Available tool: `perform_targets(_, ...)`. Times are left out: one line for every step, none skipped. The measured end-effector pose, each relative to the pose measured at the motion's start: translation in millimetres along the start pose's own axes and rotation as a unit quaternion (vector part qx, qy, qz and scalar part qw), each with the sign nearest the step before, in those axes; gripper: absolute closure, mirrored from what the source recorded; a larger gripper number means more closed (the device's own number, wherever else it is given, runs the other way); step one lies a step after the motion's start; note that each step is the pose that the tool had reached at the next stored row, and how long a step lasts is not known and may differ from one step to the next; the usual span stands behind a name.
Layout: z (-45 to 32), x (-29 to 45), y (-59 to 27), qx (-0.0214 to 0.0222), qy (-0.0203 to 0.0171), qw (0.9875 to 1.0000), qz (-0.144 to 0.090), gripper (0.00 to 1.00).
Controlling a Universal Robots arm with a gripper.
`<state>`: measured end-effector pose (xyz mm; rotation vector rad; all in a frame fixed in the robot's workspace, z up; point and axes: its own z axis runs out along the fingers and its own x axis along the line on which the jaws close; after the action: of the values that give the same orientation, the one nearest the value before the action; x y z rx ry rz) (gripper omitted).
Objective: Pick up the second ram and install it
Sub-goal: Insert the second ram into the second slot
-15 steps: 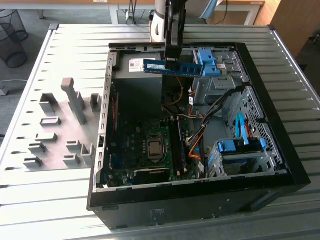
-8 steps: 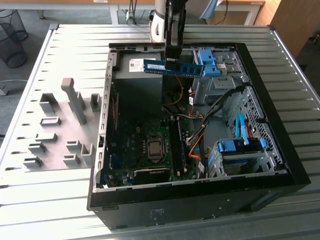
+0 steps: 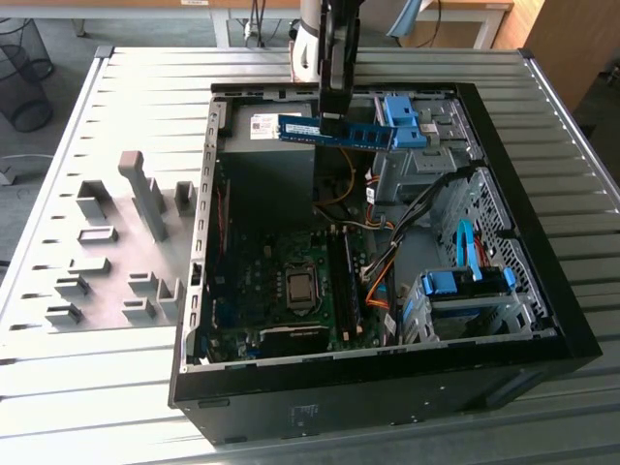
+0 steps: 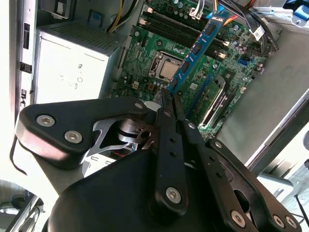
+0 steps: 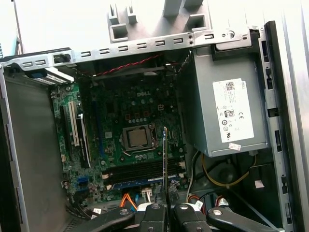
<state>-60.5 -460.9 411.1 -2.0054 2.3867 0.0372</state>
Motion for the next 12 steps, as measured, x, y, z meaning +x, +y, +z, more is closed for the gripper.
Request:
perform_targets(0.0,0.0,0.0,0.0,0.0,1.0,0.001,0.87)
perform_targets(0.0,0.0,0.0,0.0001,0.0,1.0,0.002,0.87)
perform_targets(0.0,0.0,0.0,0.0001,0.0,1.0,0.003,0.87)
perform_targets(0.0,0.0,0.0,0.0002,0.0,1.0,0.005,0.87)
perform_targets(0.0,0.0,0.0,0.0002,0.0,1.0,0.006,0.87)
perform_targets(0.1,0.0,0.0,0.0003,0.0,1.0,0.008,0.87)
perform_targets(0.1,0.0,0.0,0.0004,0.0,0.9999,0.011,0.87)
perform_targets(0.1,0.0,0.0,0.0005,0.0,0.9999,0.013,0.87)
perform_targets(0.1,0.0,0.0,0.0005,0.0,0.9999,0.016,0.87)
perform_targets(0.1,0.0,0.0,0.0007,-0.0001,0.9998,0.019,0.87)
perform_targets(0.1,0.0,0.0,0.0007,-0.0001,0.9998,0.022,0.87)
perform_targets(0.2,0.0,0.0,0.0008,-0.0001,0.9997,0.025,0.87)
